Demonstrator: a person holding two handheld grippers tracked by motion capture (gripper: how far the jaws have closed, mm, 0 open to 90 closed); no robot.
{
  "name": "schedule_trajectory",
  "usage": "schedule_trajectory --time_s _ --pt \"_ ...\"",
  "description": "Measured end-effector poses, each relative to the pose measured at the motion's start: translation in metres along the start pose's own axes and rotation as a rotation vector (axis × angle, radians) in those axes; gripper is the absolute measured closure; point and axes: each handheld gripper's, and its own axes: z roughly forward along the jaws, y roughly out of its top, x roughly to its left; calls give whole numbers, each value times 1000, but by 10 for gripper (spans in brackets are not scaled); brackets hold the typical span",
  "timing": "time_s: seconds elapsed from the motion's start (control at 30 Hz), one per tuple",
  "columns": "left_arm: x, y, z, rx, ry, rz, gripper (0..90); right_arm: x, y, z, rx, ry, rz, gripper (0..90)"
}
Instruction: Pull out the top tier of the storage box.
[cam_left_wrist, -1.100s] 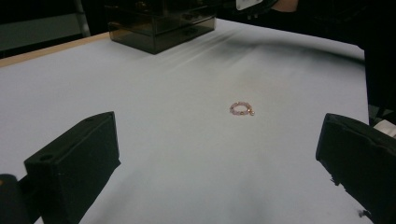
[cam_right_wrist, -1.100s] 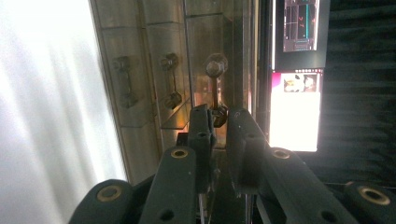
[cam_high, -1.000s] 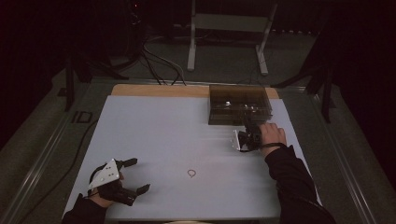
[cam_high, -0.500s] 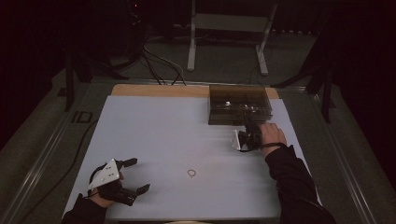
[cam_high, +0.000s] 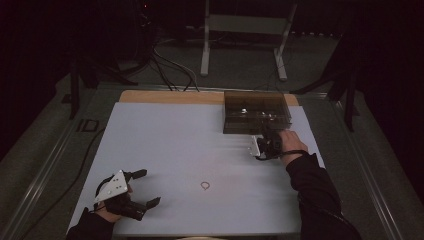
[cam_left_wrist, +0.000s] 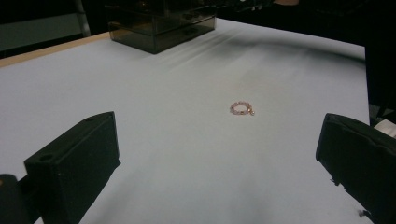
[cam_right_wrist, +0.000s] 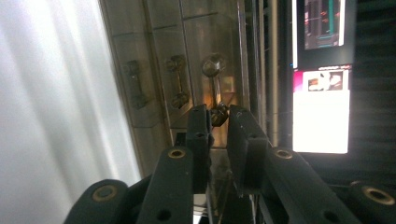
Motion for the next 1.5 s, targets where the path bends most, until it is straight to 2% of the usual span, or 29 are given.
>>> schedule_trajectory --time_s 0.2,0.3,0.33,0.37,0.43,0.47,0.57,0.6,0.7,0.73,0.77,0.83,0.87,0.9,0.93,0.97,1.1,1.13,1.37,1.5 --pt "0 0 0 -4 0 0 10 -7 -5 -2 -23 50 47 716" --pt "0 0 0 -3 0 1 10 -13 -10 -4 -44 93 82 676" --pt "0 0 0 -3 -2 0 10 -17 -13 -4 -50 128 100 633" --pt "0 0 0 -1 -1 3 10 -17 -13 -4 -50 128 100 633" --pt "0 0 0 -2 -1 1 10 -23 -16 -5 -52 198 105 572" --pt "0 0 0 -3 0 0 10 -23 -16 -5 -52 198 105 572" --pt "0 0 0 -5 0 -1 10 -27 -18 -6 -46 240 104 475" --pt "0 0 0 -3 0 1 10 -31 -19 -7 -48 266 123 380" --pt "0 0 0 -1 -2 1 10 -33 -19 -7 -51 286 141 327" --pt "0 0 1 -1 -1 4 10 -35 -20 -7 -46 307 151 271" --pt "0 0 0 -3 -1 1 10 -37 -21 -6 -27 363 169 142" --pt "0 0 0 -2 -1 1 10 -38 -22 -5 -19 399 184 89" --pt "0 0 0 -2 -1 1 10 -38 -22 -5 -19 399 184 89" --pt "0 0 0 -2 -1 2 10 -39 -23 -3 -10 431 200 39" --pt "0 0 0 -2 -1 2 10 -39 -23 -3 -10 431 200 39" --pt "0 0 0 -2 -2 1 10 -41 -24 -3 -4 457 212 32" --pt "0 0 0 -2 -1 -1 10 -43 -26 -2 -2 472 218 24" --pt "0 0 0 -2 -1 -1 10 -45 -27 -1 23 482 207 25" --pt "0 0 1 -1 -1 -1 10 -57 -33 1 4 501 217 26" --pt "0 0 1 2 -2 2 10 -64 -37 7 17 551 236 26"
